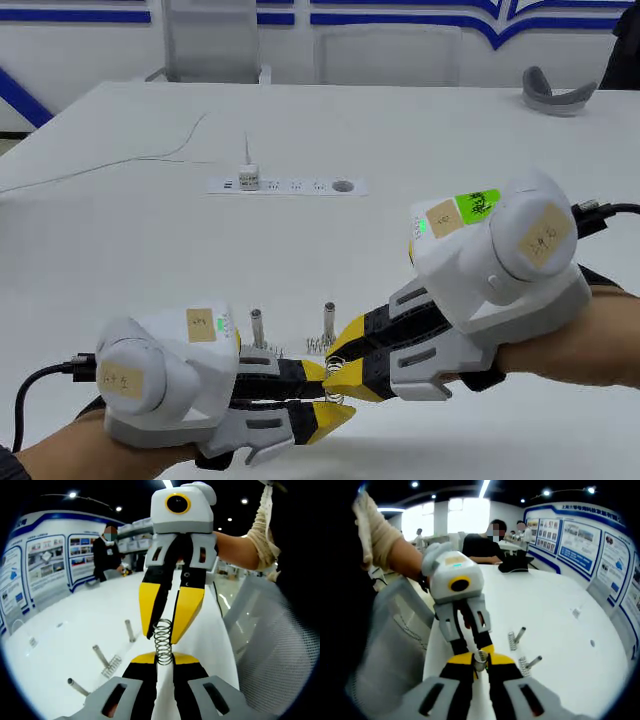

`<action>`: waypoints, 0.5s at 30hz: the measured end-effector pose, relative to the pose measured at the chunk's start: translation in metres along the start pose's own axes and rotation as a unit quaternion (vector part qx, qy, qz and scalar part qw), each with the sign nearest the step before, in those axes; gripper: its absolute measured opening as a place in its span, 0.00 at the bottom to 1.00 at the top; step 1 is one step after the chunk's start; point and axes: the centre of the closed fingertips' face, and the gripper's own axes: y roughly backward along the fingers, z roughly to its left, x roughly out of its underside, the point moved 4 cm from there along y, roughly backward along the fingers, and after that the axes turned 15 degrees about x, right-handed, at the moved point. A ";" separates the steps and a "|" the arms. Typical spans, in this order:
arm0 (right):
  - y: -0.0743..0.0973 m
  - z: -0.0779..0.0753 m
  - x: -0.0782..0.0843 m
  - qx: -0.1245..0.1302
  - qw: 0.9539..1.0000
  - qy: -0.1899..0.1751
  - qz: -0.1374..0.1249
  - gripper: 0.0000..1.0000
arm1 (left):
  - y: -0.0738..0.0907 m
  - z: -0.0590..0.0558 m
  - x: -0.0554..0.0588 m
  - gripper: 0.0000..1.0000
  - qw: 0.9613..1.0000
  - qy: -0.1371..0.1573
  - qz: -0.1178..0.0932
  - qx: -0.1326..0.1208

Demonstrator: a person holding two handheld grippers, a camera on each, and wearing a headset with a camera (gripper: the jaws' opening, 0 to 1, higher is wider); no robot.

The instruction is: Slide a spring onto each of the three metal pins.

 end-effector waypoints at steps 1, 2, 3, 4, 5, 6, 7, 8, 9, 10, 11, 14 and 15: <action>0.000 0.000 0.000 0.001 1.000 -0.001 0.001 0.12 | 0.000 0.000 0.000 0.11 1.000 0.000 0.000 0.001; 0.000 0.000 0.000 0.002 1.000 -0.001 0.001 0.12 | 0.000 0.000 0.000 0.11 1.000 0.000 -0.001 0.000; 0.000 0.000 0.000 0.003 1.000 -0.002 0.001 0.12 | 0.000 0.000 0.000 0.11 1.000 -0.001 -0.001 -0.001; 0.000 -0.001 -0.001 0.004 1.000 -0.002 0.000 0.12 | 0.001 0.001 -0.001 0.11 1.000 -0.002 -0.002 -0.003; 0.000 -0.001 -0.001 0.004 1.000 -0.003 0.000 0.12 | 0.001 0.001 -0.001 0.11 1.000 -0.002 -0.003 -0.005; 0.000 -0.002 -0.001 0.006 1.000 -0.004 0.001 0.12 | 0.002 0.002 -0.002 0.12 1.000 -0.001 -0.005 -0.007; 0.001 -0.002 -0.001 0.007 1.000 -0.004 0.002 0.12 | 0.002 0.002 -0.002 0.13 1.000 -0.001 -0.007 -0.007; 0.001 -0.002 0.000 0.007 1.000 -0.005 0.003 0.12 | 0.002 0.003 -0.002 0.14 1.000 0.001 -0.008 -0.007; 0.001 -0.003 0.000 0.008 1.000 -0.005 0.003 0.12 | 0.003 0.003 -0.002 0.15 1.000 0.002 -0.009 -0.008; 0.002 -0.004 -0.001 0.009 1.000 -0.005 0.003 0.12 | 0.003 0.003 -0.002 0.17 1.000 0.003 -0.010 -0.008; 0.002 -0.004 0.000 0.010 1.000 -0.005 0.004 0.12 | 0.004 0.003 -0.002 0.18 1.000 0.004 -0.011 -0.009; 0.003 -0.007 0.000 0.014 1.000 -0.008 0.005 0.12 | 0.008 0.004 0.000 0.21 1.000 0.010 -0.014 -0.015; 0.004 -0.007 0.000 0.015 1.000 -0.008 0.005 0.12 | 0.009 0.004 0.001 0.23 1.000 0.012 -0.014 -0.016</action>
